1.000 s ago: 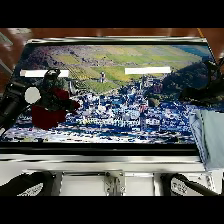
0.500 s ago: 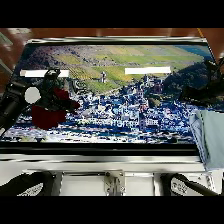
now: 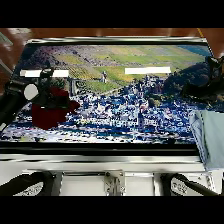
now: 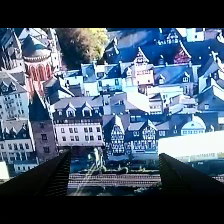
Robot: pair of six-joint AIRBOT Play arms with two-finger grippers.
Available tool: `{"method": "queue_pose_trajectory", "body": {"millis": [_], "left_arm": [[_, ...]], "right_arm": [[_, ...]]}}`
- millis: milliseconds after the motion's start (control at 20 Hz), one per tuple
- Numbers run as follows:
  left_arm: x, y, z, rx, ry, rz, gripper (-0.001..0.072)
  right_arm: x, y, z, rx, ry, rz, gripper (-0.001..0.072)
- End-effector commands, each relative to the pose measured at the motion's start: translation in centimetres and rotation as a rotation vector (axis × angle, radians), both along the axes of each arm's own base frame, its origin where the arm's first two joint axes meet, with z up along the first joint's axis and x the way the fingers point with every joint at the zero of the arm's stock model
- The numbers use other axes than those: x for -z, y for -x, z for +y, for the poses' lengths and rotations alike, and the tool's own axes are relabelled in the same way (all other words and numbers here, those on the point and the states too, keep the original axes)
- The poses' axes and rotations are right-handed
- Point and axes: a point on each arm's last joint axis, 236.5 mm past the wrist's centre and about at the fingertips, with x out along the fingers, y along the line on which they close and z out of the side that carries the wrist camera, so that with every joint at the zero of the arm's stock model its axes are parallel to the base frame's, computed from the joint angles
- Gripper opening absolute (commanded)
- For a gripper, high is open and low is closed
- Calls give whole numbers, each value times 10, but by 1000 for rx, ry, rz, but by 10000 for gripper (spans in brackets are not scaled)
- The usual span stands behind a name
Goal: Fold the shirts.
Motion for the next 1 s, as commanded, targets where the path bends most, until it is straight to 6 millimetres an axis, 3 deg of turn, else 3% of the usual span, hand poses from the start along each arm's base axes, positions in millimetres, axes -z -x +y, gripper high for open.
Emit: {"method": "queue_pose_trajectory", "body": {"millis": [0, 100, 250, 500, 650, 700, 750, 800, 850, 950], "left_arm": [[20, 4, 83, -248, -32, 100, 703], [31, 5, 122, -428, 25, 129, 703], [53, -4, 144, -493, 46, 141, 703], [114, -15, 136, -482, 56, 232, 704], [138, -19, 131, -481, 68, 260, 693], [141, -22, 131, -485, 73, 255, 575], [141, -25, 131, -486, 74, 241, 251], [135, -30, 128, -465, 82, 221, 36], [124, -37, 125, -430, 83, 189, 35], [80, -60, 112, -322, 69, 71, 35]], "right_arm": [[-3, -8, -2, 5, 10, -37, 664], [-3, -8, -2, 2, 9, -36, 664], [-2, -6, 1, -1, -4, -25, 664], [-1, -3, 6, -5, -22, -13, 664], [-1, -3, 6, -5, -24, -14, 664], [-1, -3, 7, -5, -27, -13, 663], [-2, -2, 9, -7, -36, -9, 663], [-2, -1, 12, -10, -49, -5, 662], [-2, 0, 14, -11, -57, -2, 662], [-2, 0, 14, -13, -59, 1, 662]]}}
